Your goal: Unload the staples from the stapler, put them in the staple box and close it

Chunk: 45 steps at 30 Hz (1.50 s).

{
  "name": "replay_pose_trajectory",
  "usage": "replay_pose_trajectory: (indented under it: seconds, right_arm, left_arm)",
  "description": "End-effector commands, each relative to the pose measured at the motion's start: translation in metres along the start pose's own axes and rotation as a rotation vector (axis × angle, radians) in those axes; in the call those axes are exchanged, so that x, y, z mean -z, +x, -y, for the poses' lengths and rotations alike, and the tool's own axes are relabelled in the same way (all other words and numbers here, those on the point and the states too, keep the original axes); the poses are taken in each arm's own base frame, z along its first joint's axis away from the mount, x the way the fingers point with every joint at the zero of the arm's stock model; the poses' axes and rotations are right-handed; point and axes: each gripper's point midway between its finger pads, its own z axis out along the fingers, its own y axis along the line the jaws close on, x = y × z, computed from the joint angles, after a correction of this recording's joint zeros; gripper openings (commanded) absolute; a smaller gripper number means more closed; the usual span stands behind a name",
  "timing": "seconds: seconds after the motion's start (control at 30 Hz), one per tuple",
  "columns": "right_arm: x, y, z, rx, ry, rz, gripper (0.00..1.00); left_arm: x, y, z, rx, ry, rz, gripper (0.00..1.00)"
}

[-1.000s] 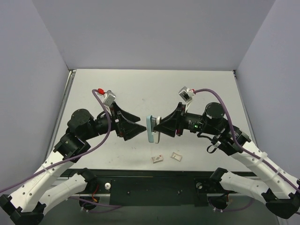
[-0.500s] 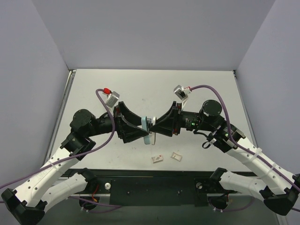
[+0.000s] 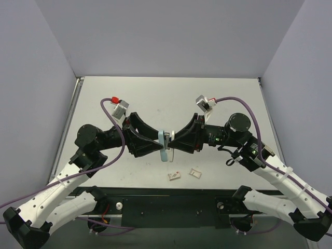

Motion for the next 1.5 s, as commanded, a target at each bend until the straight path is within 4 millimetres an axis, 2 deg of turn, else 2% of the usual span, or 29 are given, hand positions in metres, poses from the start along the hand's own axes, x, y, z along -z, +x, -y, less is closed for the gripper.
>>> replay_pose_trajectory:
  seconds: [0.0, 0.5, 0.67, 0.7, 0.73, 0.77, 0.8, 0.87, 0.93, 1.03, 1.13, 1.33, 1.47]
  right_arm:
    - [0.007, -0.021, -0.023, 0.084, -0.083, 0.077, 0.00]
    - [0.008, -0.020, -0.023, 0.094, -0.085, 0.085, 0.00]
    - [0.008, -0.018, -0.023, 0.092, -0.086, 0.079, 0.00]
    - [0.008, -0.018, -0.022, 0.092, -0.084, 0.079, 0.00]
    - [0.008, -0.017, -0.021, 0.091, -0.083, 0.078, 0.00]
    - [0.009, -0.016, -0.020, 0.091, -0.081, 0.077, 0.00]
    - [0.010, -0.016, -0.021, 0.095, -0.080, 0.078, 0.00]
    - [0.012, -0.014, -0.019, 0.101, -0.064, 0.076, 0.00]
    - [0.015, -0.009, -0.015, 0.109, -0.039, 0.063, 0.07]
    - [0.020, -0.001, -0.009, 0.111, -0.003, 0.036, 0.27]
    - [0.026, 0.003, -0.009, 0.134, 0.014, 0.024, 0.37]
    - [0.046, 0.006, -0.004, 0.179, 0.108, -0.001, 0.47]
    - [0.054, 0.000, -0.009, 0.227, 0.125, -0.011, 0.50]
  left_arm:
    - [-0.002, -0.012, 0.017, -0.034, 0.076, 0.035, 0.69]
    - [-0.009, -0.014, 0.017, -0.022, 0.095, 0.052, 0.56]
    - [-0.009, -0.016, 0.017, -0.027, 0.087, 0.066, 0.47]
    - [-0.010, -0.016, 0.017, -0.027, 0.084, 0.070, 0.44]
    - [-0.010, -0.016, 0.017, -0.029, 0.086, 0.070, 0.35]
    - [-0.010, -0.017, 0.018, -0.032, 0.086, 0.076, 0.22]
    - [-0.010, -0.019, 0.019, -0.036, 0.086, 0.080, 0.00]
    - [-0.009, -0.018, 0.019, -0.045, 0.078, 0.079, 0.00]
    - [-0.009, -0.017, 0.022, -0.052, 0.087, 0.070, 0.00]
    - [-0.009, -0.013, 0.023, -0.056, 0.083, 0.049, 0.00]
    - [-0.008, -0.007, 0.020, -0.052, 0.070, 0.026, 0.00]
    - [-0.006, 0.004, 0.017, -0.061, 0.055, -0.027, 0.00]
    - [-0.003, 0.014, 0.018, -0.071, 0.070, -0.084, 0.00]
